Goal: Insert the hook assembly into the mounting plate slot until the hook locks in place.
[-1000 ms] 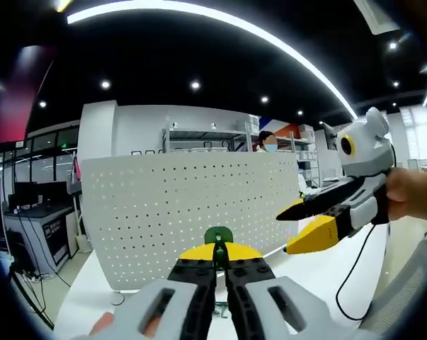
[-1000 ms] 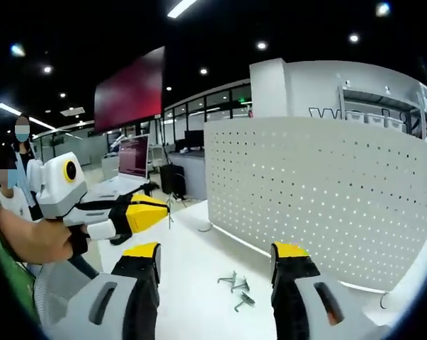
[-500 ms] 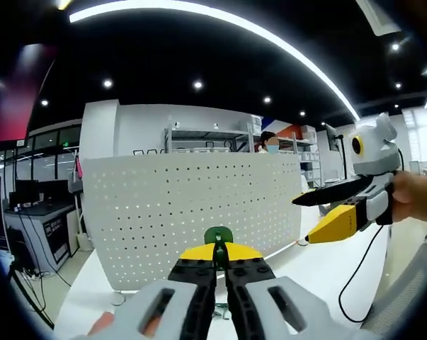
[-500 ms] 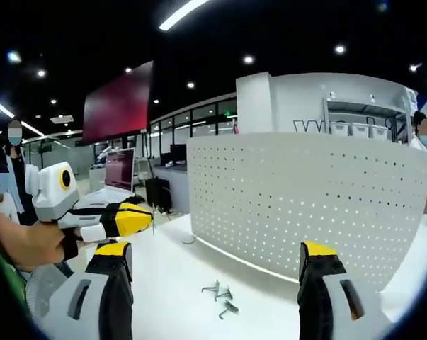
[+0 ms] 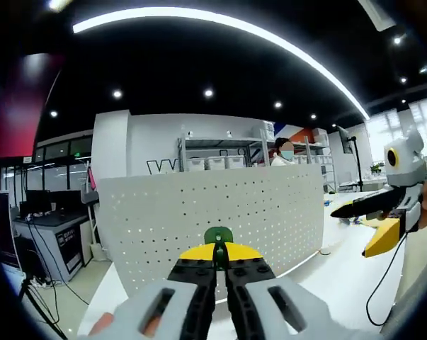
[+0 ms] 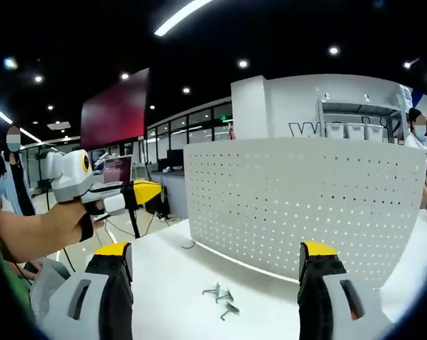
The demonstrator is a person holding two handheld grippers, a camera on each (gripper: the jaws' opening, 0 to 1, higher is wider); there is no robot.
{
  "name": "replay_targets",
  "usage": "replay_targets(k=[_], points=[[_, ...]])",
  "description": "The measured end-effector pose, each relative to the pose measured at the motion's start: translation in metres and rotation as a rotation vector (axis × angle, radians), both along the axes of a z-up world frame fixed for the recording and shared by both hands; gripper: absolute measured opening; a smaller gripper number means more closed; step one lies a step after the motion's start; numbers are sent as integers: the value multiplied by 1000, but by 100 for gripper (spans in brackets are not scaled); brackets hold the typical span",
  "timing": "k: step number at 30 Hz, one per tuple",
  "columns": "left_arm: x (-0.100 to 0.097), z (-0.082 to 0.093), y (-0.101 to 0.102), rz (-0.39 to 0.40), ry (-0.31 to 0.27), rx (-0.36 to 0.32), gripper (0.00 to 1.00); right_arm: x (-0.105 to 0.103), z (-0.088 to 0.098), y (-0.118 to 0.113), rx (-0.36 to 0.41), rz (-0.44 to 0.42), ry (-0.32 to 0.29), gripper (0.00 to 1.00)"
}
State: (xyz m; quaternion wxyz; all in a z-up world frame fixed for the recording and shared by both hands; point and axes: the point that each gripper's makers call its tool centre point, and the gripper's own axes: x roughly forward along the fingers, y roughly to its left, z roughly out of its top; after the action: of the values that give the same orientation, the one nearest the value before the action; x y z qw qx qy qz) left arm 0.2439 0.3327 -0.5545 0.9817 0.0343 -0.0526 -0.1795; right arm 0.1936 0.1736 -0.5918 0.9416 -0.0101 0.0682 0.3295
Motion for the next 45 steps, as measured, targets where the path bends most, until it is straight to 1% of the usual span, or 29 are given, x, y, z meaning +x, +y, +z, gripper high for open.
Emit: replay_targets(k=[4,7,13,15,21,22,25,28,32,34,36,39,45], points=[[19,17,12,32,-32,-3,3,0,0,-3,0,-8,4,100],[29,23,19,53,-49,4,3,0,-1,-5,-2,-14,6,100],[60,40,36,97,-76,13,3,2,0,-8,-6,-22,12,100],[69,44,40,107,-86,5,3,3,0,-8,-5,-24,13,100],[92,47,51,154,-94,6,3,6,-1,-7,-11,-20,20,100],[95,47,52,161,-92,4,3,6,1,-7,-12,-21,20,100],[100,54,57,183,-103,4,3,7,5,-9,-10,-23,22,100],[109,56,60,198,-107,15,3,9,4,-9,-12,-22,27,100],[122,59,70,226,-115,-1,3,12,3,-6,-13,-20,32,100],[131,58,74,237,-117,6,3,12,2,-7,-13,-20,35,100],[136,56,75,245,-114,13,3,14,1,-9,-16,-23,37,100],[143,55,82,265,-112,-3,3,16,0,-12,-16,-30,39,99],[152,50,86,284,-104,5,3,17,-2,-16,-20,-39,49,99]])
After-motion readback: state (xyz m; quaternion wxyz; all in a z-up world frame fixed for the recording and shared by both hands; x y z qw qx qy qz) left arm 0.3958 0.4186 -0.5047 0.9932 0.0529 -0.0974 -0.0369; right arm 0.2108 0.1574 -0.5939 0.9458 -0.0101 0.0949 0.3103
